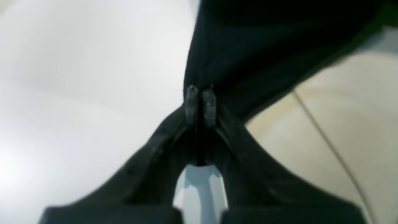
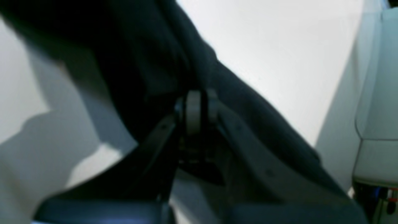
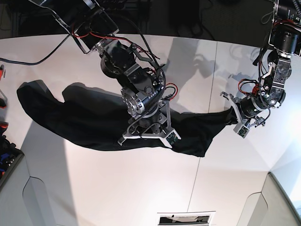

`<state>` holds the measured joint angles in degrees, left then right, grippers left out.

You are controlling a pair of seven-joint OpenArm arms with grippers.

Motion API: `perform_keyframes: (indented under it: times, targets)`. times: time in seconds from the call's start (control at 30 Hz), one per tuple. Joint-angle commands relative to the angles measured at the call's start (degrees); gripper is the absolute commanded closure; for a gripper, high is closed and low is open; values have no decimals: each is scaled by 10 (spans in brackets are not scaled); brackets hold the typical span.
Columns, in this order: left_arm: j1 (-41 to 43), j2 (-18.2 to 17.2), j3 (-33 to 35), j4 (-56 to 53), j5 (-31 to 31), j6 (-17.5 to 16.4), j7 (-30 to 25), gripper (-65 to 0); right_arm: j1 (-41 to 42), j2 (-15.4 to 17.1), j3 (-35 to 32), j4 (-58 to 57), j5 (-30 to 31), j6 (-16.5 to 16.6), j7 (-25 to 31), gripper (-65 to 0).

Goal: Layout the t-shirt on the table in an organized manner, then fold the t-shirt properly
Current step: 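Move the right gripper over the shirt middle while left holds its end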

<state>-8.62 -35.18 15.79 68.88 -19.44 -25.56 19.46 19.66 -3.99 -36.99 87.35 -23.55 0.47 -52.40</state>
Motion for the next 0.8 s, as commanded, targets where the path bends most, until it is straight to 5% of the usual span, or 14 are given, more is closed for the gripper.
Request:
perform_keyframes:
  times: [0.0,0.3,0.47,0.77]
  targets:
    - [-12,-10,-3,0,16,23,17,0,8,-9,1,26,5,-5,3,0]
    - [-85,-10,-3,-60,25,35,3,0,-116,-31,-28,165,0,6,-4,0]
    - [-126,-10,-3,-79,25,35,-2,0,-192,-9,-57,226,0,30,-6,0]
    - [-180,-10,-3,-80,15,35,-3,0,-246,24,-105,245,10,25,5,0]
